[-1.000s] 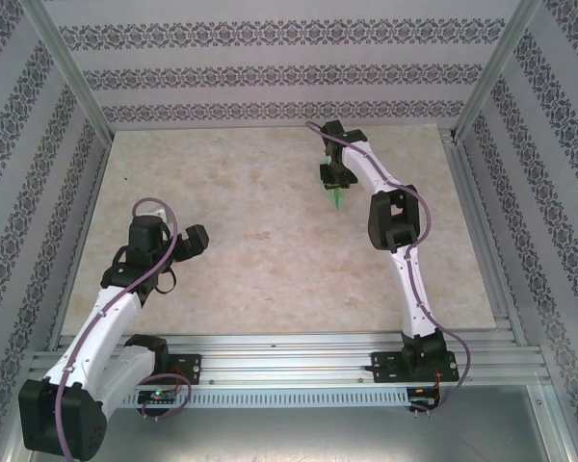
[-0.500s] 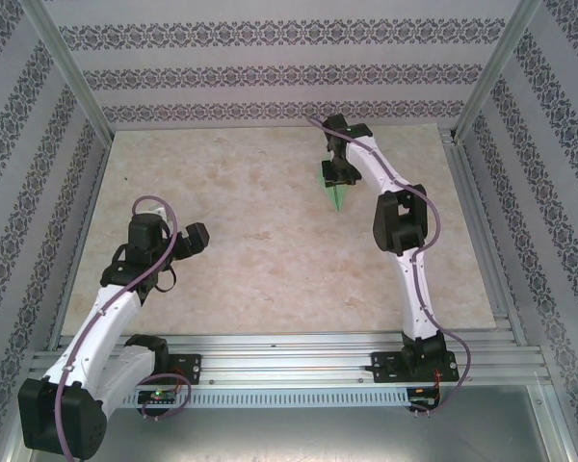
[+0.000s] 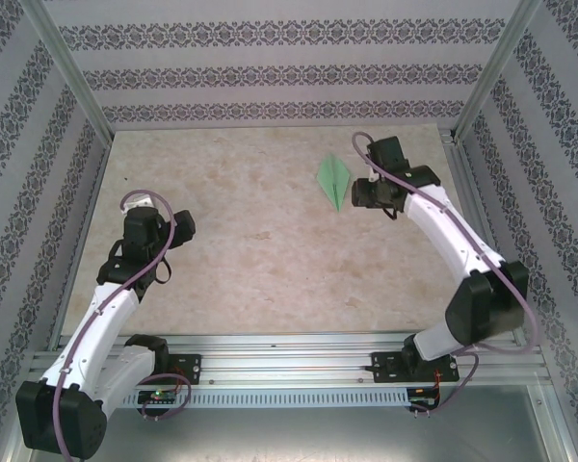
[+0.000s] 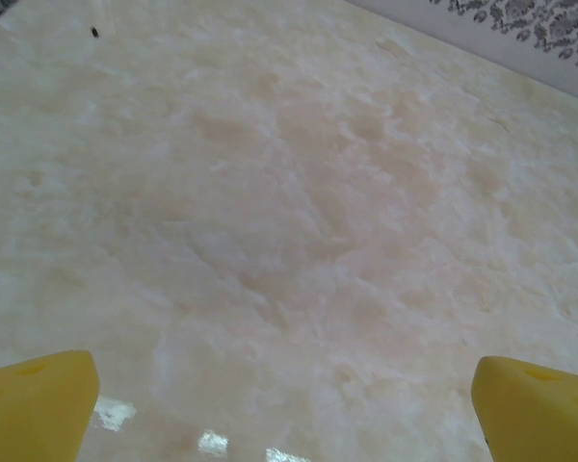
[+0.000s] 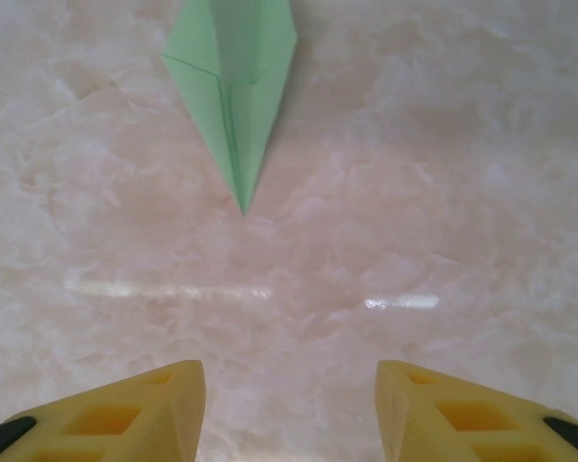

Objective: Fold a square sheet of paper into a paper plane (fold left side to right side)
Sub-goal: Reset both arms

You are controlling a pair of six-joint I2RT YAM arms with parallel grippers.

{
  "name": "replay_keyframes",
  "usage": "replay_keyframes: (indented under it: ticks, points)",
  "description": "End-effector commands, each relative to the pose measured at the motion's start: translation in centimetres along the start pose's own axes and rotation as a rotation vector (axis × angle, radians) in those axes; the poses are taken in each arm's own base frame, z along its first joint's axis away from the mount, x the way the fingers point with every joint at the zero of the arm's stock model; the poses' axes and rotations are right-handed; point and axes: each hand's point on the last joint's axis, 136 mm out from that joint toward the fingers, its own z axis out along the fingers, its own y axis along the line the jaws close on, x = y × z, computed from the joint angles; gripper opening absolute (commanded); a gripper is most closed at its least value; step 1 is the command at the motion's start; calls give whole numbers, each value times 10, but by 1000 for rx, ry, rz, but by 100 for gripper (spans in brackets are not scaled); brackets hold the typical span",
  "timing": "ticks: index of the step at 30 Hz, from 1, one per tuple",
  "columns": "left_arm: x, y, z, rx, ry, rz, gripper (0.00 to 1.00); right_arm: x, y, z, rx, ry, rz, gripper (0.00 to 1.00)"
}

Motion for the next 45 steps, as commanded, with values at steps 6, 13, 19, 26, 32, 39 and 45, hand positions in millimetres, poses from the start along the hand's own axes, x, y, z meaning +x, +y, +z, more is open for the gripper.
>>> replay_keyframes:
  ticks: [6, 13, 19, 26, 32, 39, 45]
  points:
    - [-30, 42, 3, -219, -276, 71, 100, 21, -67, 1, 123, -277, 143, 63]
    - [-17, 57, 18, -272, -362, 127, 100, 33, -124, 13, 209, -528, 240, 98]
    - [0, 46, 58, -243, -289, 266, 100, 12, -131, 23, 226, -648, 184, 98]
    - [-6, 17, 82, -106, -379, 358, 100, 0, -121, 43, 185, -723, 100, 98]
    - [8, -6, 104, 36, -342, 401, 100, 0, -123, 51, 201, -814, 69, 98]
    - [17, -5, 124, 44, -289, 401, 100, 4, -129, 55, 227, -833, 95, 98]
    - [14, -1, 125, 49, -291, 378, 100, 4, -126, 55, 218, -833, 79, 98]
